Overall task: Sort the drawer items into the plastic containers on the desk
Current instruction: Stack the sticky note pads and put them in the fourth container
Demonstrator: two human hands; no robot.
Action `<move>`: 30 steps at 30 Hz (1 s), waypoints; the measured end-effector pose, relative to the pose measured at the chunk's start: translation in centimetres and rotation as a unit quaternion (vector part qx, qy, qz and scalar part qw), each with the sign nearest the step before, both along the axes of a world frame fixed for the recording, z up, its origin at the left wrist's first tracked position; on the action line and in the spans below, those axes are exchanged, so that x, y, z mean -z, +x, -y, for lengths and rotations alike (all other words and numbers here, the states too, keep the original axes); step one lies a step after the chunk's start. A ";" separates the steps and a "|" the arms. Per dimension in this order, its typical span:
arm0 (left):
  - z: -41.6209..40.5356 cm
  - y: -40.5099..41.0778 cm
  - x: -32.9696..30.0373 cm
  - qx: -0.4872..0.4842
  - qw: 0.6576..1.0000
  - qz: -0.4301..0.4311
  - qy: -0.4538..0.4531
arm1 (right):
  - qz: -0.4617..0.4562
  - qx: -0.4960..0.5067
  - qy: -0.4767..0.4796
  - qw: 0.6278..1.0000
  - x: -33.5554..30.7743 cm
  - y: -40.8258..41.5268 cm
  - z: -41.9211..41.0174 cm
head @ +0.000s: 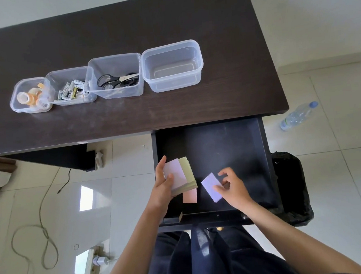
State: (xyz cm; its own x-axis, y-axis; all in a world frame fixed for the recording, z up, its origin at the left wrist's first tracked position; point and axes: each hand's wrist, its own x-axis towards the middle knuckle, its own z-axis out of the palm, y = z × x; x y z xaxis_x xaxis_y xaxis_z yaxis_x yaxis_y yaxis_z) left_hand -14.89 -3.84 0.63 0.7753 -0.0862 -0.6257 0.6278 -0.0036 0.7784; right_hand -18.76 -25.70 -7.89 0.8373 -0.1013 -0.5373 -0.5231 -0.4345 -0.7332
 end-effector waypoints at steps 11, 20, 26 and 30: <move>2.0 0.7 -1.4 0.080 0.996 0.031 -0.019 | 0.152 0.089 0.149 0.973 -11.4 3.0 -2.0; 2.7 0.0 -2.7 0.090 0.994 0.062 -0.028 | 0.181 -0.015 -0.017 0.983 -11.4 2.9 -4.0; 2.7 -0.3 -3.4 0.101 0.992 0.071 -0.010 | 0.213 -0.026 -0.024 0.976 -11.6 2.2 -4.8; 2.5 -0.6 -3.5 0.085 0.993 0.076 -0.001 | 0.236 -0.042 -0.050 0.970 -11.4 1.9 -5.1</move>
